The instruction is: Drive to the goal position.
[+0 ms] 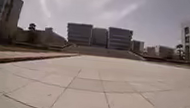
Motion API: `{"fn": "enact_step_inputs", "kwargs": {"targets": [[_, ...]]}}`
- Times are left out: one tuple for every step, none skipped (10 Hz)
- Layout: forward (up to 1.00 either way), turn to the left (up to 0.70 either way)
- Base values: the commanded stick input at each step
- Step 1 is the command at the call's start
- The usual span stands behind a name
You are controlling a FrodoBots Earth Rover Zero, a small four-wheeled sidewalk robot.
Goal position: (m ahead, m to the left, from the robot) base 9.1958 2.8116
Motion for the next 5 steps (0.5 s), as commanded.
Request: {"fn": "enact_step_inputs", "kwargs": {"targets": [[1.0, 0.0], [1.0, 0.0], [1.0, 0.0], [1.0, 0.0], [1.0, 0.0]]}}
